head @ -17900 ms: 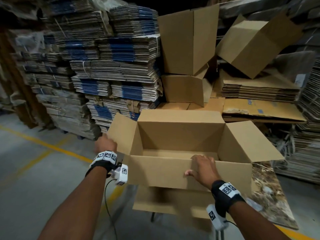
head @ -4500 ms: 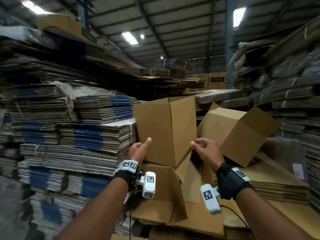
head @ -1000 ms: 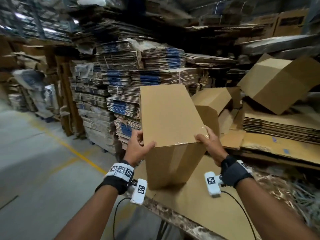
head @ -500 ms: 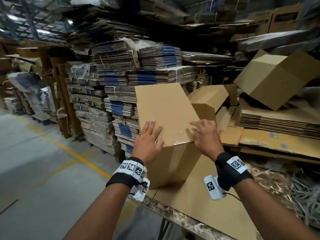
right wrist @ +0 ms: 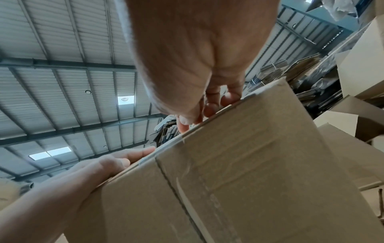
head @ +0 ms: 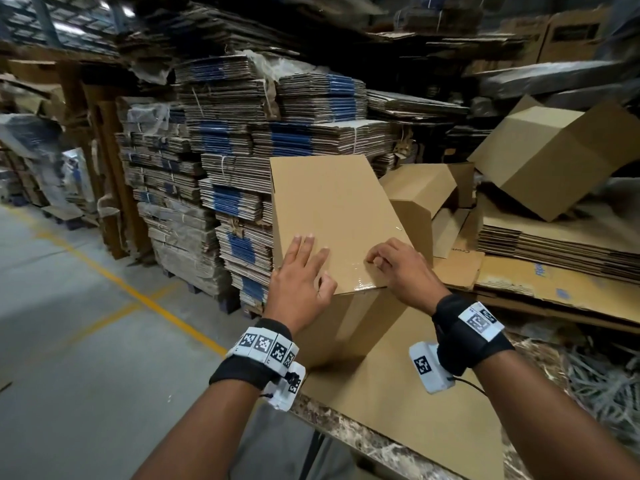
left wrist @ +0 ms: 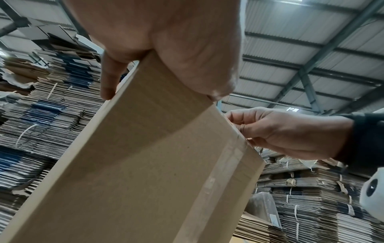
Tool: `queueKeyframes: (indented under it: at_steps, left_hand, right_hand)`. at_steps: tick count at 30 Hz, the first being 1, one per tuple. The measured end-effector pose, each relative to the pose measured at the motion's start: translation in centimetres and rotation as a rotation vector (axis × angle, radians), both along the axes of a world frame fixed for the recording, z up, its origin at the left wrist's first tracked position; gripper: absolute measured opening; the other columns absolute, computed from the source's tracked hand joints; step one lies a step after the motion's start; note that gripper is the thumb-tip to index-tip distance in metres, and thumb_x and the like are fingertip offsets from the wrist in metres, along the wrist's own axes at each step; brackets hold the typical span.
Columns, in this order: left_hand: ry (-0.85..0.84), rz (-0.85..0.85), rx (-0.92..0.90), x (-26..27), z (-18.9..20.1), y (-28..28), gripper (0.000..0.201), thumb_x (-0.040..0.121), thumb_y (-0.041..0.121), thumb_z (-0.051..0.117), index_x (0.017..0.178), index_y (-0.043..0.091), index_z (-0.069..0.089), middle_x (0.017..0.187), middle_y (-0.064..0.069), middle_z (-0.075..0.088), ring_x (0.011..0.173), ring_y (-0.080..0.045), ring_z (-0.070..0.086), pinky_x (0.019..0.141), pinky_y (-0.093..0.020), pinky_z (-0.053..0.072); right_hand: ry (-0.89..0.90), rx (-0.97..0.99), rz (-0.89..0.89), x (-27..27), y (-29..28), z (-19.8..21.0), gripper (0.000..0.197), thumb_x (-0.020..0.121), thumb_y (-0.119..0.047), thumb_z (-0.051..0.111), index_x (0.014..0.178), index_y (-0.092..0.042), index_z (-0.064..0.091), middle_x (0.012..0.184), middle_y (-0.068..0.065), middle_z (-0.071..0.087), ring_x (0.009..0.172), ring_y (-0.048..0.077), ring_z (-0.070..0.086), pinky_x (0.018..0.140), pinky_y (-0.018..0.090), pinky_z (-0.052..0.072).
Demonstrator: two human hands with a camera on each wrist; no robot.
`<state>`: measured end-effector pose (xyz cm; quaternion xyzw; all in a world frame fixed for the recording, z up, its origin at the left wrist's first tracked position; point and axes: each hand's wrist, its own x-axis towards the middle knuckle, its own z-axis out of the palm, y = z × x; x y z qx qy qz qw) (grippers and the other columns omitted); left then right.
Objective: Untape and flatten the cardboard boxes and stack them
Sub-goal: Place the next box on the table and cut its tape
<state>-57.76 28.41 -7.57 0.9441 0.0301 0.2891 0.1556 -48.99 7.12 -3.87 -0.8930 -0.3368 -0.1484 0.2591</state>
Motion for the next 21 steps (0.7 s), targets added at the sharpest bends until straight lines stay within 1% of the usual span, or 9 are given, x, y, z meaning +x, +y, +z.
queueKeyframes:
  at_steps: [4, 8, 11, 13, 14, 16, 18, 20, 21]
  left_hand:
    - [-0.005, 0.002, -0.019, 0.3, -0.1, 0.0, 0.063, 0.092, 0.048, 0.034, 0.154, 0.034, 0.041, 0.17, 0.009, 0.013, 0.157, -0.007, -0.002, 0.118, -0.059, 0.031]
    - [-0.03, 0.012, -0.028, 0.4, -0.3, -0.1, 0.06, 0.092, 0.047, 0.037, 0.151, 0.034, 0.046, 0.17, 0.009, 0.016, 0.157, -0.007, 0.001, 0.117, -0.058, 0.034]
    - [-0.044, 0.009, -0.031, 0.4, -0.4, -0.2, 0.06, 0.091, 0.047, 0.037, 0.148, 0.035, 0.049, 0.169, 0.009, 0.02, 0.156, -0.007, 0.004, 0.116, -0.057, 0.036]
    - [-0.046, 0.004, -0.029, 0.4, -0.4, -0.2, 0.06, 0.09, 0.048, 0.036, 0.147, 0.035, 0.05, 0.168, 0.01, 0.021, 0.156, -0.006, 0.004, 0.115, -0.057, 0.037]
    - [-0.043, 0.003, -0.027, 0.4, -0.4, -0.2, 0.06, 0.091, 0.048, 0.035, 0.148, 0.036, 0.049, 0.169, 0.01, 0.02, 0.156, -0.006, 0.003, 0.115, -0.057, 0.037]
    - [-0.031, 0.006, -0.024, 0.5, -0.4, 0.0, 0.06, 0.092, 0.048, 0.035, 0.149, 0.036, 0.048, 0.169, 0.01, 0.019, 0.156, -0.006, 0.002, 0.115, -0.057, 0.037]
    - [-0.017, 0.008, -0.021, 0.6, -0.3, 0.2, 0.061, 0.092, 0.049, 0.033, 0.15, 0.036, 0.046, 0.169, 0.01, 0.018, 0.156, -0.006, 0.0, 0.115, -0.058, 0.036]
    - [-0.003, 0.008, -0.019, 0.7, -0.3, 0.2, 0.062, 0.092, 0.05, 0.031, 0.151, 0.036, 0.044, 0.17, 0.01, 0.015, 0.156, -0.006, -0.001, 0.116, -0.059, 0.034]
    - [0.004, 0.008, -0.018, 0.7, -0.2, 0.2, 0.062, 0.092, 0.05, 0.03, 0.152, 0.036, 0.043, 0.17, 0.01, 0.014, 0.156, -0.006, -0.002, 0.117, -0.059, 0.034]
  right_hand:
    - [0.006, 0.012, -0.012, -0.1, 0.2, 0.0, 0.021, 0.105, -0.021, 0.046, 0.107, -0.028, 0.066, 0.111, -0.006, 0.056, 0.109, 0.017, 0.051, 0.1, 0.044, 0.038]
    - [0.013, -0.017, -0.009, -0.1, 0.4, 0.1, 0.021, 0.105, -0.02, 0.047, 0.097, -0.033, 0.061, 0.108, -0.011, 0.056, 0.108, 0.013, 0.047, 0.096, 0.043, 0.036]
    - [0.046, -0.057, 0.016, 0.3, 0.3, 0.1, 0.024, 0.104, -0.019, 0.049, 0.09, -0.037, 0.058, 0.103, -0.015, 0.055, 0.106, 0.012, 0.046, 0.096, 0.043, 0.038]
    - [0.093, -0.018, 0.065, 0.4, -0.2, 0.0, 0.026, 0.102, -0.017, 0.052, 0.086, -0.037, 0.059, 0.099, -0.017, 0.056, 0.102, 0.013, 0.048, 0.094, 0.041, 0.041]
    - [0.126, 0.037, 0.095, 0.4, -0.5, 0.0, 0.025, 0.102, -0.016, 0.053, 0.087, -0.034, 0.062, 0.098, -0.016, 0.058, 0.1, 0.013, 0.051, 0.09, 0.039, 0.042]
    - [0.19, 0.174, 0.105, 0.0, -1.1, 0.4, 0.019, 0.104, -0.014, 0.051, 0.092, -0.024, 0.061, 0.095, -0.01, 0.062, 0.089, 0.006, 0.053, 0.078, 0.03, 0.04]
    - [0.213, 0.233, 0.086, -0.2, -1.4, 0.7, 0.014, 0.106, -0.018, 0.048, 0.097, -0.022, 0.059, 0.094, -0.009, 0.062, 0.083, 0.0, 0.052, 0.069, 0.02, 0.037]
    - [0.196, 0.203, 0.083, -0.2, -1.1, 0.8, 0.008, 0.105, -0.023, 0.053, 0.109, -0.023, 0.06, 0.093, -0.01, 0.06, 0.083, 0.002, 0.053, 0.07, 0.017, 0.039]
    - [0.166, 0.163, 0.077, -0.2, -0.8, 0.8, 0.013, 0.102, -0.026, 0.058, 0.115, -0.024, 0.061, 0.092, -0.01, 0.058, 0.084, 0.006, 0.053, 0.074, 0.021, 0.042]
